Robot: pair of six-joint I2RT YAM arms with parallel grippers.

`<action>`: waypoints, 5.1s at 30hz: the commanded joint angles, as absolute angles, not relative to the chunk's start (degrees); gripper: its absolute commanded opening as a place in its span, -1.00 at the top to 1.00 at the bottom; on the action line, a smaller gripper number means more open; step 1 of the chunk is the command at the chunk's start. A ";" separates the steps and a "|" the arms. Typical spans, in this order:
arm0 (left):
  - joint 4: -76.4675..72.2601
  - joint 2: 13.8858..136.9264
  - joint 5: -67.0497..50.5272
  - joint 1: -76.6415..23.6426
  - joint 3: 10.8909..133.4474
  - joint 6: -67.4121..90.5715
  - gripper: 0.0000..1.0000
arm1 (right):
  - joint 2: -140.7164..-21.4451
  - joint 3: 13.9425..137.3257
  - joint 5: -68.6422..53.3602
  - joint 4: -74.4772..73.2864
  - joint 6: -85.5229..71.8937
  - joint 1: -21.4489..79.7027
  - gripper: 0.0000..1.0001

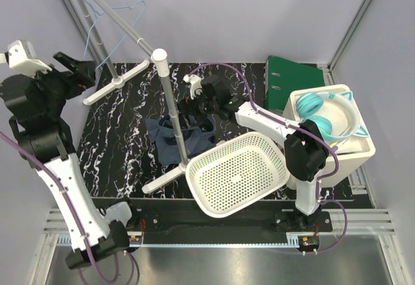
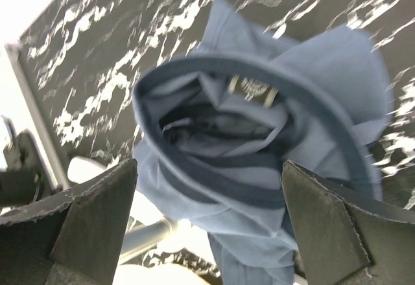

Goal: Remove the tank top from the hanger

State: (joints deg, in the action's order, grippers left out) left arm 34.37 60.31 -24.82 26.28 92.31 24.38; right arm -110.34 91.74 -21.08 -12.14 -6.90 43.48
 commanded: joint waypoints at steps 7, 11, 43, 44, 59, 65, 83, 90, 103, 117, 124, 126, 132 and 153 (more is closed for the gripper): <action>28.75 53.18 -18.46 3.09 77.10 24.17 -0.66 | -114.25 90.26 -32.16 -18.01 -3.25 43.59 -0.99; 26.81 47.82 -16.79 0.26 71.38 24.70 -0.65 | -116.72 91.40 -31.03 -20.65 -1.67 44.38 -0.99; 26.19 27.16 -19.25 0.26 40.61 29.44 -0.68 | -120.42 95.54 7.91 -16.00 -12.75 50.36 0.71; 26.37 27.07 -19.42 0.26 40.52 29.44 -0.68 | -119.63 95.36 8.26 -15.82 -12.66 50.27 0.79; 27.33 26.54 -22.32 0.26 38.67 29.27 -0.67 | -89.67 85.26 11.60 -15.38 -9.05 46.85 1.00; 26.72 26.98 -23.38 0.26 38.67 29.18 -0.67 | -75.60 81.57 10.72 -18.62 -9.58 46.58 1.00; 25.05 27.07 -27.59 0.26 38.58 31.73 -0.66 | -52.56 88.06 7.64 -30.32 -8.53 46.58 1.00; 25.05 27.16 -29.44 0.26 39.64 32.43 -0.66 | -51.77 90.88 9.23 -32.17 -6.59 46.58 1.00; 24.96 27.07 -31.99 0.26 38.94 33.22 -0.66 | -50.27 88.07 10.28 -31.99 -7.64 46.58 1.00; 24.35 25.84 -35.77 0.26 35.16 34.19 -0.65 | -49.22 68.48 10.90 -29.45 -15.19 46.67 1.00; 23.82 25.93 -36.82 0.26 33.05 34.28 -0.66 | -54.31 56.27 2.73 -23.38 -21.70 46.67 0.96; 23.82 25.93 -37.18 0.26 33.05 34.36 -0.66 | -55.89 55.03 2.37 -22.33 -22.76 46.58 0.95; 22.85 25.75 -38.14 0.26 32.87 35.68 -0.68 | -59.58 50.54 0.53 -17.41 -26.53 46.58 0.91; 19.86 24.17 -39.20 0.26 30.94 39.90 -0.68 | -61.80 38.05 -6.50 -15.11 -33.05 46.58 -0.19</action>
State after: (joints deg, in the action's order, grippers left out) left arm 22.98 25.08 -37.45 0.45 31.24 38.98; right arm -65.78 37.47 -4.62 -14.44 -33.34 46.65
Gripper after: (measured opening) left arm 0.835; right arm 0.456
